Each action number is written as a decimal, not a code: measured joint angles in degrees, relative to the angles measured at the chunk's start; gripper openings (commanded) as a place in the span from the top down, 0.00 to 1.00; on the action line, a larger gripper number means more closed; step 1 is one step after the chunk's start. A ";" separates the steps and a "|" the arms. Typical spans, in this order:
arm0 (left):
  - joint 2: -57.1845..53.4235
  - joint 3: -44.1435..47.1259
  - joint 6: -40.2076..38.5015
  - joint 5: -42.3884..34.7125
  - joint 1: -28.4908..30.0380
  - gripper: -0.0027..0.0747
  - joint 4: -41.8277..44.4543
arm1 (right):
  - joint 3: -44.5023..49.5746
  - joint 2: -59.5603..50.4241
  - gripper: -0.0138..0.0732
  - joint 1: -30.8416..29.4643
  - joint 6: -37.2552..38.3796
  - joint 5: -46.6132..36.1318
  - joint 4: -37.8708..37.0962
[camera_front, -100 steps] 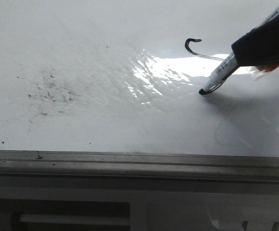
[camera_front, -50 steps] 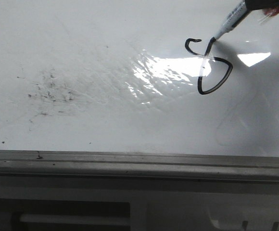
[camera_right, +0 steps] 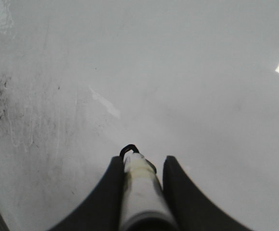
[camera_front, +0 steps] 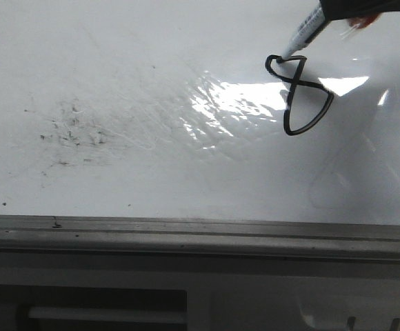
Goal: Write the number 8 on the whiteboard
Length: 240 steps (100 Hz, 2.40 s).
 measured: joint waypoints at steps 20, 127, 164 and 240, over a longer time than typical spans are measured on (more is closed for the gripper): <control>0.00 0.00 0.00 0.00 0.00 0.99 -0.96 | -1.96 -9.09 0.89 2.87 -0.13 7.42 -0.20; 41.30 -14.30 49.03 20.40 -14.98 0.51 -28.43 | -2.60 -4.13 0.89 27.38 -0.35 16.65 5.16; 48.62 -17.50 49.11 17.73 -18.77 0.51 -28.47 | -2.60 -3.76 0.89 30.70 -0.35 15.35 5.16; 51.89 -17.68 50.16 19.37 -18.91 0.57 -31.46 | -2.60 -3.76 0.89 31.07 -0.24 15.80 5.38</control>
